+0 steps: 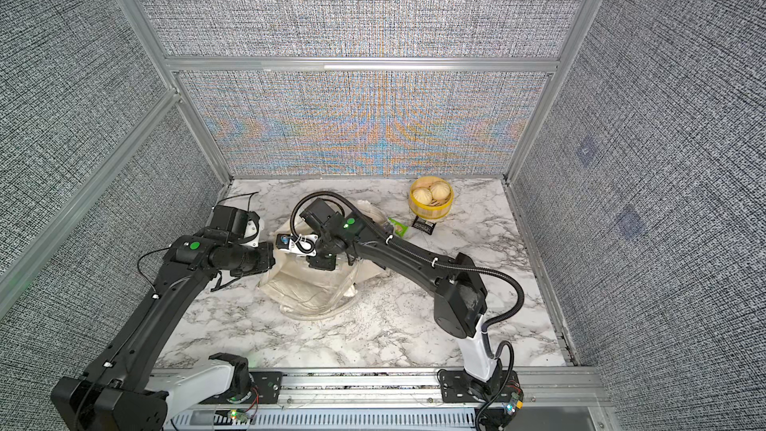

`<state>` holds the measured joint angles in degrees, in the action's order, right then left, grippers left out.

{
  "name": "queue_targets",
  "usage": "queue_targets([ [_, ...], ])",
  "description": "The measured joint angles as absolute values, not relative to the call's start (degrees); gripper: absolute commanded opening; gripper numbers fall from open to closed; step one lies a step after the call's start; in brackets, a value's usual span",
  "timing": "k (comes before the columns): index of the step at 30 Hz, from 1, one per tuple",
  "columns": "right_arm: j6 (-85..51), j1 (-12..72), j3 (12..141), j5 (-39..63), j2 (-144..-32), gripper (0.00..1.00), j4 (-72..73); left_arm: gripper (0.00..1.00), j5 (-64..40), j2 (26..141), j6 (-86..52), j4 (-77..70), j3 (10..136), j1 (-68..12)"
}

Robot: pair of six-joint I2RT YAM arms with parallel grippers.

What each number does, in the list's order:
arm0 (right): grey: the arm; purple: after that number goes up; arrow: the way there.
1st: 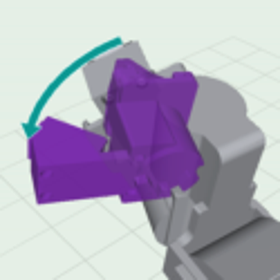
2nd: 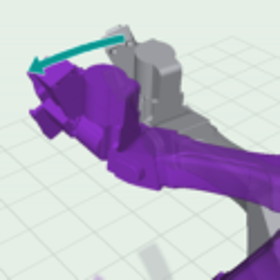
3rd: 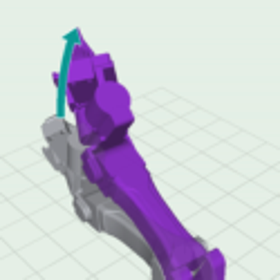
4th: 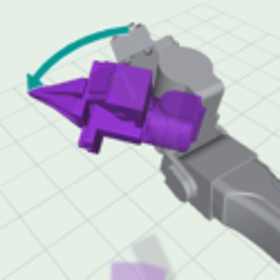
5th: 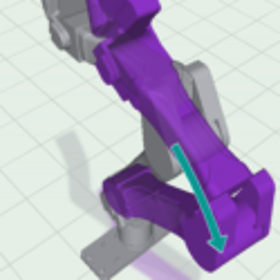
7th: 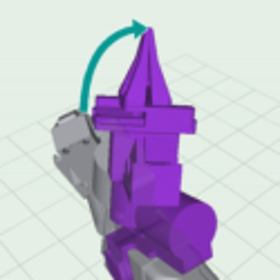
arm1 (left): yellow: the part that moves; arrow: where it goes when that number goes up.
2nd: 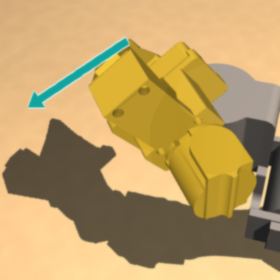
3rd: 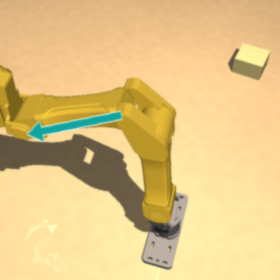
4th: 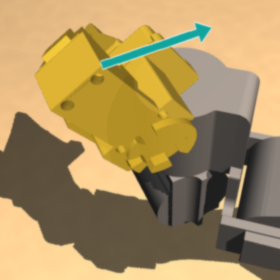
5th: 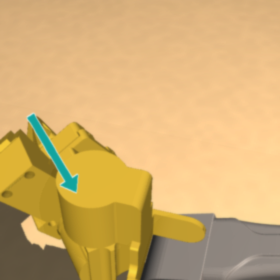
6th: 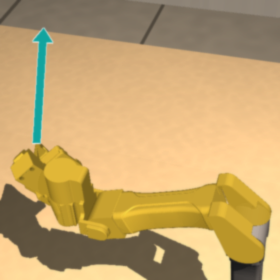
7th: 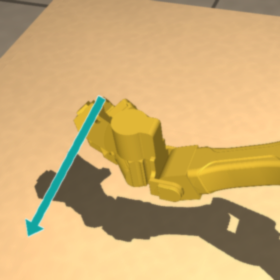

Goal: Take out the compass set from the canvas bag
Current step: Pick up the compass set from the canvas bag, then place the compass set at the center of the board.

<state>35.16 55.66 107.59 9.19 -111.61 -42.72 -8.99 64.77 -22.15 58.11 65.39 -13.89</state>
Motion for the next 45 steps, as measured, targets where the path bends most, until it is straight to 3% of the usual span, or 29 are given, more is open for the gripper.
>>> queue_targets([
  [11,29.21,59.4,109.73,11.42,-97.54,0.13,-43.9,0.0,-6.94,65.17,-23.59,56.23,65.8,-13.89],
  [15,25.3,58.13,106.91,6.9,-89.8,0.13,-42.98,0.0,-6.5,66.02,-24.05,55.4,66.22,-13.89],
  [21,15.64,48.99,97.91,-3.27,-76.93,0.09,-41.98,0.0,-5.87,65.78,-24.03,55.33,67.24,-13.89],
  [29,-1.04,30.89,79.22,-7.84,-62.19,0.09,-41.52,0.0,-2.68,64.64,-24.08,55.24,66.94,-13.82],
  [39,-19.2,20.38,53.84,6.26,-70.0,0.08,-28.84,0.0,0.1,63.94,-24.18,55.29,67.48,-13.78],
  [45,-25.26,20.08,50.37,13.78,-80.68,0.12,-19.75,0.0,0.51,63.48,-24.16,55.37,67.37,-13.78],
])
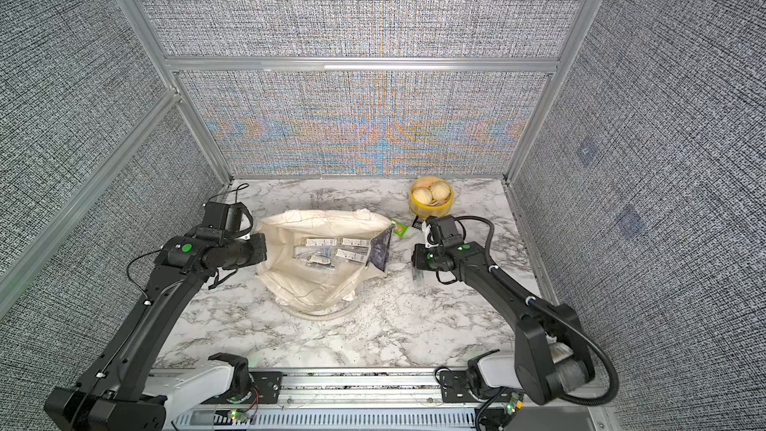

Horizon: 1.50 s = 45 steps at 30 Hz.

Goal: Take out the compass set from the canvas bag
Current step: Place the compass set at the center of the board.

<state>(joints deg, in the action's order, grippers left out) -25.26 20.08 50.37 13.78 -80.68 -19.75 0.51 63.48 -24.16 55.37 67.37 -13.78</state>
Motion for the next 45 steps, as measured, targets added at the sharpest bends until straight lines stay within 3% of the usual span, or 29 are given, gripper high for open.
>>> queue_targets([
  [15,-29.39,18.92,48.6,17.91,-93.82,0.22,-9.02,0.0,0.51,62.74,-24.01,55.37,67.0,-13.78],
  [23,-29.1,17.89,48.47,17.67,-95.92,0.42,-8.38,0.0,0.49,62.72,-24.01,54.92,66.22,-13.78],
  [30,-28.08,17.37,49.87,16.19,-95.61,0.56,-10.94,0.0,0.51,63.77,-23.55,54.92,66.7,-13.78],
  [45,-26.11,18.09,47.13,16.01,-83.66,0.65,-23.09,0.0,0.08,65.45,-22.94,53.74,66.41,-13.78],
])
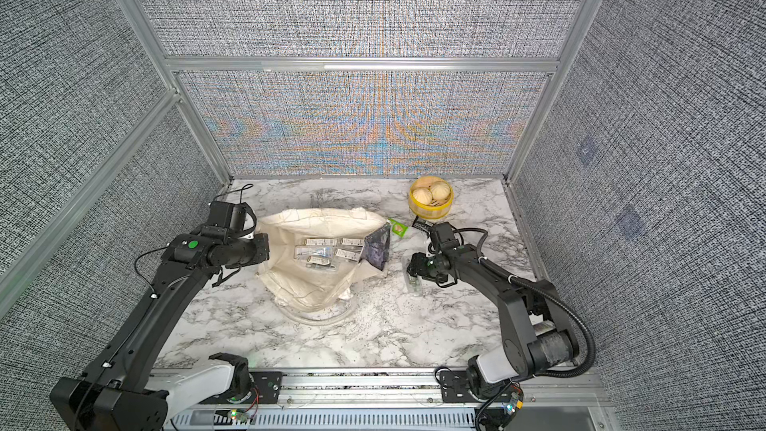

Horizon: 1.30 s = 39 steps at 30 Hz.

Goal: Take out the compass set from the canvas bag
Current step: Place the compass set at the center of the board, then pick up the compass set from the canvas bag.

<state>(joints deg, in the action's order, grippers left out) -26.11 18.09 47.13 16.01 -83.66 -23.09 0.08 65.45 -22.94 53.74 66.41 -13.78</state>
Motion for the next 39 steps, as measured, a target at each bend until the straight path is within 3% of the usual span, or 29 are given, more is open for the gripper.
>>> queue_targets([
  [18,-26.48,23.66,44.6,18.35,-84.71,0.65,-26.33,0.0,0.01,63.29,-22.94,54.04,65.54,-13.78],
  [28,-24.49,24.18,48.1,13.26,-75.9,0.62,-32.27,0.0,0.01,62.67,-22.92,54.22,65.12,-13.78],
  [34,-13.69,36.12,59.16,6.5,-61.95,0.55,-34.74,0.0,-0.97,60.8,-22.96,55.0,64.95,-13.78],
  [39,1.28,50.63,70.48,5.34,-63.77,0.43,-34.02,0.0,-3.01,59.24,-23.68,54.52,62.83,-13.74],
])
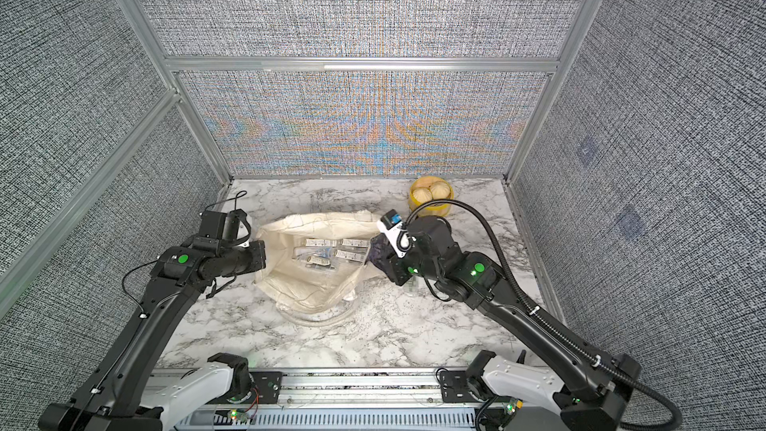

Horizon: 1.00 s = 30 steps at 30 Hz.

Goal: Take out the compass set from the canvas bag
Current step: Pick up the compass set from the canvas bag.

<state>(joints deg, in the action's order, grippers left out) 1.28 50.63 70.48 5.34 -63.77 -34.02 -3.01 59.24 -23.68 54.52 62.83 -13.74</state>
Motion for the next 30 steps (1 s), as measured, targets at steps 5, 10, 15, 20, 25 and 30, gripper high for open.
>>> queue_targets([
  [5,17.04,60.23,83.72,5.32,-77.82,0.38,-33.23,0.0,-5.72,58.22,-24.18,52.99,61.8,-13.78],
  [10,26.35,62.19,92.49,0.56,-94.15,0.33,-34.06,0.0,-7.55,58.06,-24.45,52.34,61.47,-13.76],
  [15,30.55,61.73,97.82,-3.14,-104.2,0.3,-35.42,0.0,-11.09,57.01,-25.98,49.39,59.7,-13.74],
  [20,30.17,59.55,98.15,-3.55,-109.16,0.3,-37.54,0.0,-12.78,55.48,-27.49,48.07,58.37,-13.76],
  [25,29.58,56.64,97.51,-2.48,-113.34,0.3,-38.11,0.0,-13.5,56.66,-27.42,48.14,58.89,-13.74],
  [30,29.15,53.06,100.79,-2.61,-119.66,0.38,-40.16,0.0,-13.52,56.21,-27.16,48.34,59.0,-13.76],
])
